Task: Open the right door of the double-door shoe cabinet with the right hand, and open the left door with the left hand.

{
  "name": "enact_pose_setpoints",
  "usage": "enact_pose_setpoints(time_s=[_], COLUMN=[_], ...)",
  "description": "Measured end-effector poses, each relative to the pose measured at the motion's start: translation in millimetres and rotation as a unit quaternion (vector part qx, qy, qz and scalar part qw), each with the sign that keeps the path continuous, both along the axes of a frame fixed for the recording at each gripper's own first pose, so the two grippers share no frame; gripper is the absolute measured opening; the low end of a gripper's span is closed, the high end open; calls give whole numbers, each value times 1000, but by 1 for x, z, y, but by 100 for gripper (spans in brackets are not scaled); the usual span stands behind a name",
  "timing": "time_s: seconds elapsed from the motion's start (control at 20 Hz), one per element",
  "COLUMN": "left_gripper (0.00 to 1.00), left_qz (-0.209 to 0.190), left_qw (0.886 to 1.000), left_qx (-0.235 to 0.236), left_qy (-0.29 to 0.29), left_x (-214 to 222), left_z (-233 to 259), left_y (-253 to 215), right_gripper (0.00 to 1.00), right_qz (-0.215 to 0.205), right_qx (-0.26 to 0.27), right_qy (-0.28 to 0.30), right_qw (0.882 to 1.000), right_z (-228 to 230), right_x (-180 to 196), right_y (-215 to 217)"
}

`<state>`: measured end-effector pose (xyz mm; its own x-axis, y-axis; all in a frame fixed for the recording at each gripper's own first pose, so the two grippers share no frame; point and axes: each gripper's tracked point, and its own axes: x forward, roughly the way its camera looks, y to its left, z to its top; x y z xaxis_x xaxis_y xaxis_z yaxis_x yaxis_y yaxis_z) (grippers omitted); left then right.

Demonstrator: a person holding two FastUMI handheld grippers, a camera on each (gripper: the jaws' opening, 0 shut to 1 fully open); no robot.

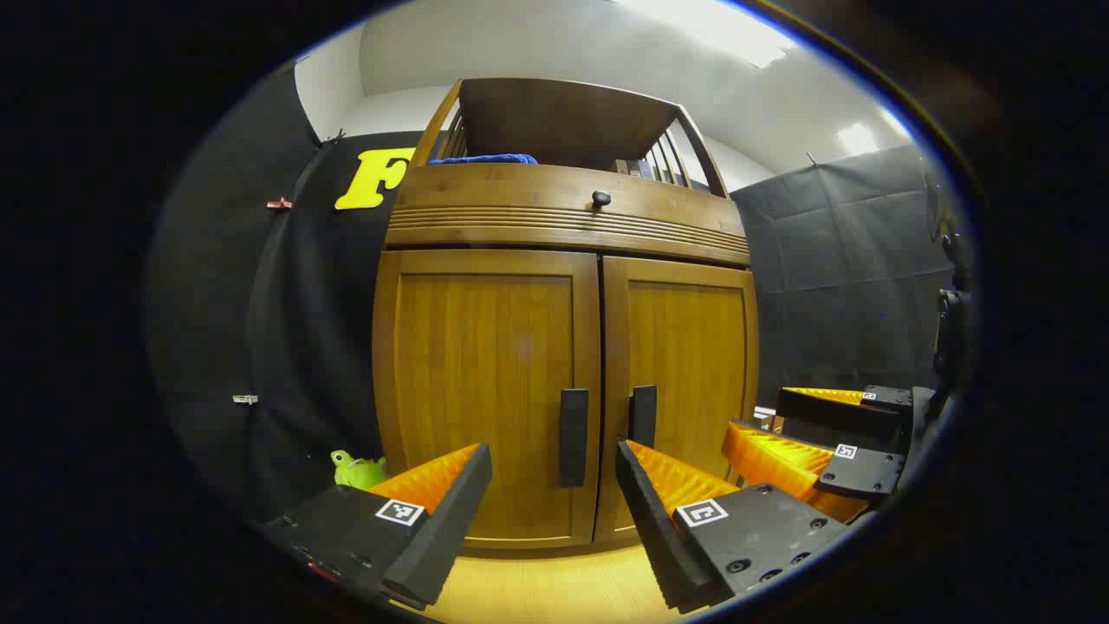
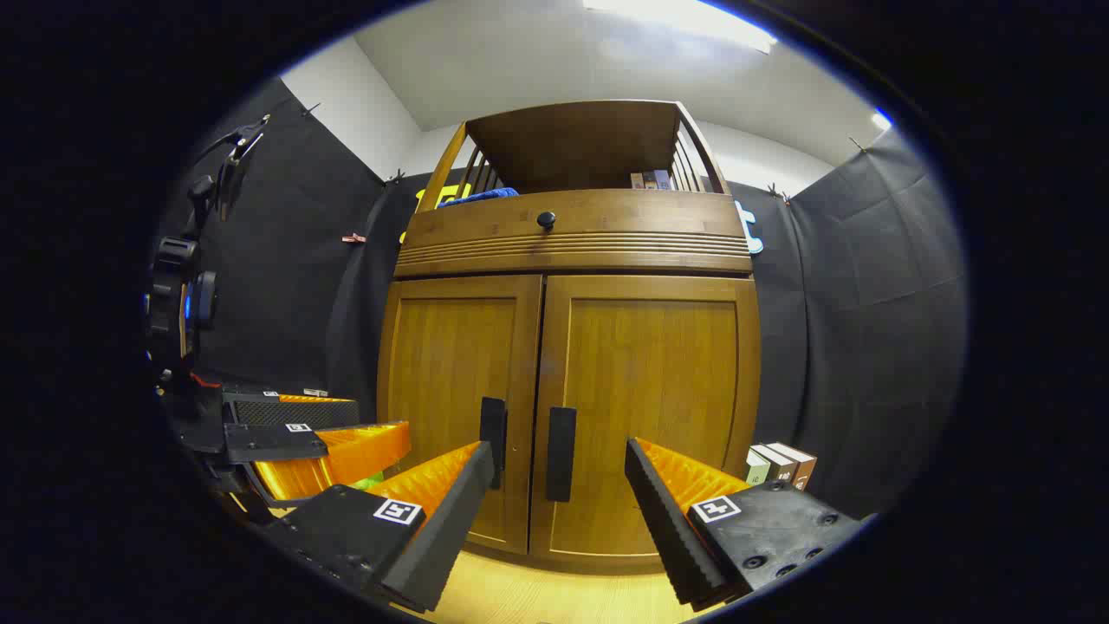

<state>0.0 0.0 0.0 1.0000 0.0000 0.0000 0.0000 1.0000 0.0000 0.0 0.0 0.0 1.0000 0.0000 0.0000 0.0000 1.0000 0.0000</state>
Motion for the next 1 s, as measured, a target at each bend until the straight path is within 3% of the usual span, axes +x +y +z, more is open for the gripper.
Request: enact_pose_setpoints(time_s=[0.4,1.0], left_gripper=[87,93], left_qz=[-14,-21], left_qw=[1000,1000], left_qx=[-8,-9], left_qy=[-11,-12], left_x=[1,-1], left_z=[3,5], left_y=[-3,-3], right_gripper=[97,97], right_qz=[1,-6], right_qx=[1,3], right_qy=[14,5], right_qw=[1000,1000], right_z=[-9,-2], right_x=[2,-2], right_y=[3,3])
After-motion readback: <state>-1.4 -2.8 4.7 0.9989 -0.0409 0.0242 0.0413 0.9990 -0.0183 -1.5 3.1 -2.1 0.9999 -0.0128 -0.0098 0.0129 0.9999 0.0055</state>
